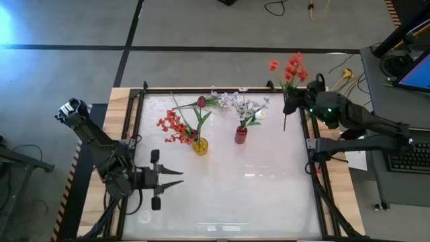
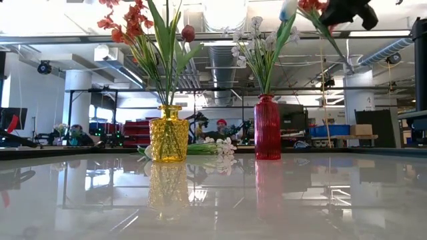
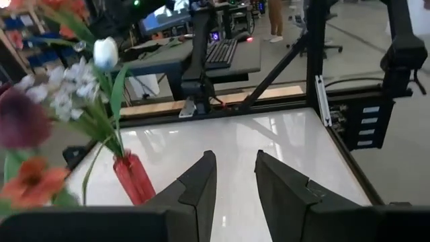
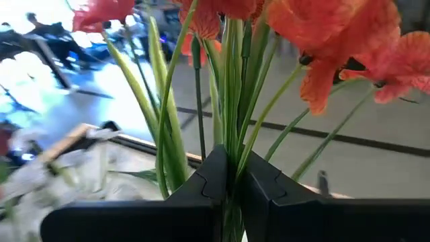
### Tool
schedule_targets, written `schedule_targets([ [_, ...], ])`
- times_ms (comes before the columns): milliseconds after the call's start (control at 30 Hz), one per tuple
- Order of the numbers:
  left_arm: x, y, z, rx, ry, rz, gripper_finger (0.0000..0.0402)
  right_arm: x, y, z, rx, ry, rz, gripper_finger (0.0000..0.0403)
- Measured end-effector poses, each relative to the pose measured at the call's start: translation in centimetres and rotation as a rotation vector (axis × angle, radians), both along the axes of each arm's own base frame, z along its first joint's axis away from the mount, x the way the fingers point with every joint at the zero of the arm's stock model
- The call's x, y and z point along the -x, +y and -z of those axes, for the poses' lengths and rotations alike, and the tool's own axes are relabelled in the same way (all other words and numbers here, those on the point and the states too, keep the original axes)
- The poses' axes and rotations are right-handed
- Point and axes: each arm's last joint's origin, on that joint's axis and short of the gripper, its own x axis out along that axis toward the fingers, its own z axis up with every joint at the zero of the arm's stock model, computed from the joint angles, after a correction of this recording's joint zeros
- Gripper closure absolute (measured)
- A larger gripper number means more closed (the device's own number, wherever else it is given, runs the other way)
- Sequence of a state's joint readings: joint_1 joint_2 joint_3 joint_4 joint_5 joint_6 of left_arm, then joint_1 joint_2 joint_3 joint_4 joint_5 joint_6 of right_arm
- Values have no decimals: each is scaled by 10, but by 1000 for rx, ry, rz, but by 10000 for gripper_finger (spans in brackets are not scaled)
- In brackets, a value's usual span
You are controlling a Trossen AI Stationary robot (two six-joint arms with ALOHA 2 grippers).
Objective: Sort flowers into vase by color
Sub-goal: Put the orange flowers into the yellow flower vase
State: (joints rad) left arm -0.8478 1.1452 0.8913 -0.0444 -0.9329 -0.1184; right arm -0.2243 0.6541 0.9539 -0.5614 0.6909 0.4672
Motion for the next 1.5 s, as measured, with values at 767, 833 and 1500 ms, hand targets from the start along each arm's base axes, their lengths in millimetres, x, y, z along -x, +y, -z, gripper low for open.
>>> schedule_targets([
  [767, -73, -32, -17, -150, -143, 142, 311, 3, 65, -35, 393, -428, -1102, 385],
  [833, -76, -31, -17, -124, -162, 127, 311, -7, 75, -29, 352, -411, -1209, 385],
  [1500, -98, -38, 3, -70, -183, 107, 224, -116, 185, 60, 495, -389, -1118, 385],
])
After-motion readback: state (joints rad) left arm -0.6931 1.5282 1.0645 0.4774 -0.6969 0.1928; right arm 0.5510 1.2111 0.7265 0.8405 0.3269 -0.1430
